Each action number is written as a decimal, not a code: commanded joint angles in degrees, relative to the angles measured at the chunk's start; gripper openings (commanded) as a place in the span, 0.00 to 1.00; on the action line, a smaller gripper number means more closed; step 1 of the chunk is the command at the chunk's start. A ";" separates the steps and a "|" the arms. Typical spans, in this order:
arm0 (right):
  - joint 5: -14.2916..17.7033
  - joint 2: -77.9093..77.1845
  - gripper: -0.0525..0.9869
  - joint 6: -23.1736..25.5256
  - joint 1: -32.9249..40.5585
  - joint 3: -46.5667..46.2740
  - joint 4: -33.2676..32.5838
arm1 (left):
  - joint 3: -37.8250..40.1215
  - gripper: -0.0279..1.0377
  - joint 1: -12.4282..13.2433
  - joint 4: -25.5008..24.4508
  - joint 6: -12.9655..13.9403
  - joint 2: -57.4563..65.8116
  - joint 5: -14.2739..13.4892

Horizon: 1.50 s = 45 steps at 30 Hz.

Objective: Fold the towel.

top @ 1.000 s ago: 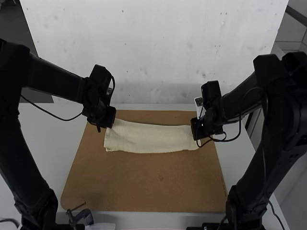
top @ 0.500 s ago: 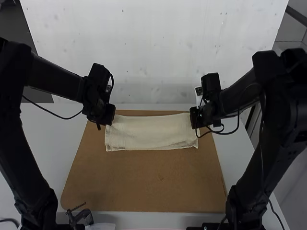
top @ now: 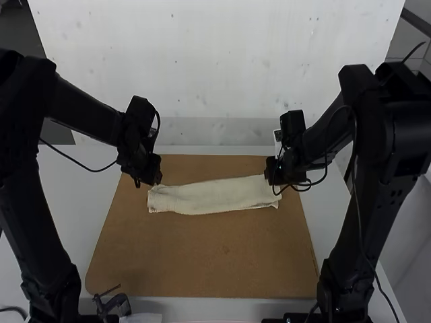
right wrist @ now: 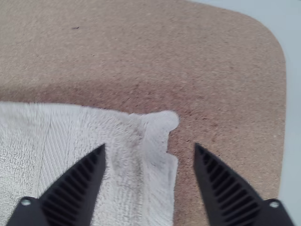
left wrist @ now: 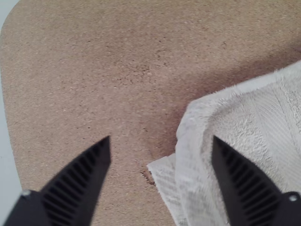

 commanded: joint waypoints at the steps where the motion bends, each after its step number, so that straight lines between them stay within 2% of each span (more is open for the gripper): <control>1: 1.66 -2.67 0.98 3.10 -2.39 1.29 0.41 | 1.94 0.98 1.95 0.13 1.43 -0.08 -1.22; 6: -0.71 -6.10 0.98 5.38 -3.98 0.76 -0.56 | 2.12 0.97 4.68 0.39 1.34 -4.30 -0.96; 12: -4.66 -6.71 0.94 8.11 -4.24 1.55 -10.31 | 2.03 0.97 7.93 0.57 0.64 -10.36 0.27; 16: -4.84 -2.58 0.94 10.31 -4.24 3.40 -14.97 | 1.06 0.97 8.10 0.74 0.46 -13.61 0.45; 25: -5.54 6.21 0.94 12.33 -2.92 6.74 -14.97 | -0.78 0.97 8.19 4.17 0.55 -15.19 0.53; 28: -5.54 8.32 0.80 13.82 -1.34 7.62 -15.06 | -0.96 0.97 8.28 5.49 0.64 -15.02 2.03; 31: -5.28 9.46 0.60 14.61 0.33 7.97 -15.32 | -1.04 0.97 8.37 5.58 0.64 -15.11 2.82; 37: -2.38 11.75 0.10 15.40 1.03 9.29 -15.59 | -2.54 0.97 9.60 7.16 0.73 -16.78 4.66; 38: -2.20 11.75 0.07 15.67 0.86 9.46 -15.94 | -2.80 0.97 9.69 7.25 0.73 -17.22 4.93; 45: -1.68 11.22 0.07 16.46 0.77 10.26 -18.66 | -4.21 0.96 10.13 9.09 0.99 -18.18 6.60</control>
